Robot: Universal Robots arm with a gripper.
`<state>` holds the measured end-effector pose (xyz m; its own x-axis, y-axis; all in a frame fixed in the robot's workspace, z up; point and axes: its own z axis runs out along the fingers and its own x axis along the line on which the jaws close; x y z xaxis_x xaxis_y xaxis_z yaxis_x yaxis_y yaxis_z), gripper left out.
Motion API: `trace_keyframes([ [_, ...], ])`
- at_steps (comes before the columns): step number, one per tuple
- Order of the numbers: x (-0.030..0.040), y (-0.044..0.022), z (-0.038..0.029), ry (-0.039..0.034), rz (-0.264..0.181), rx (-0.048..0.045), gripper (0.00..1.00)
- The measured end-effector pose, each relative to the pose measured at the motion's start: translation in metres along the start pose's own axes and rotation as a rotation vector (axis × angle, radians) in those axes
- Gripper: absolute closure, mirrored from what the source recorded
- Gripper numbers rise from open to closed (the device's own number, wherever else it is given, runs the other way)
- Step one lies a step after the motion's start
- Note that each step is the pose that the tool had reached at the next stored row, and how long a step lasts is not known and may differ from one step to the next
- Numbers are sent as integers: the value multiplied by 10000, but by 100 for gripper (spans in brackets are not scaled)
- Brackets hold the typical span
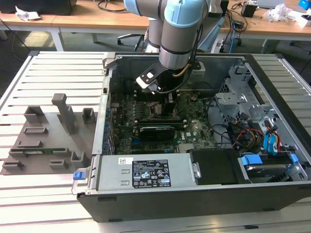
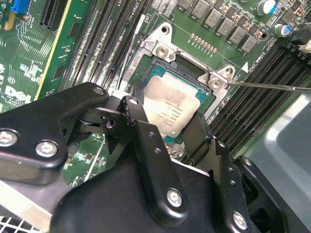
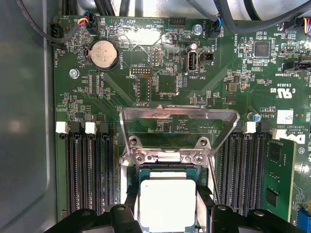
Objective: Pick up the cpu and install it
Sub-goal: 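Place the cpu into insertion slot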
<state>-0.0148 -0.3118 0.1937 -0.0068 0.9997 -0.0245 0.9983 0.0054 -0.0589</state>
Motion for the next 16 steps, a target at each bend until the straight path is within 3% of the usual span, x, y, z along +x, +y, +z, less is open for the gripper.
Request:
trace_keyframes([
  [3,3,2,6,19,0,-13,44],
  [4,2,1,5,10,0,-7,33],
  [9,2,0,-15,8,-1,-3,33],
  [13,1,-8,-142,-12,1,-6,33],
  [16,17,-11,-198,-35,3,-6,34],
])
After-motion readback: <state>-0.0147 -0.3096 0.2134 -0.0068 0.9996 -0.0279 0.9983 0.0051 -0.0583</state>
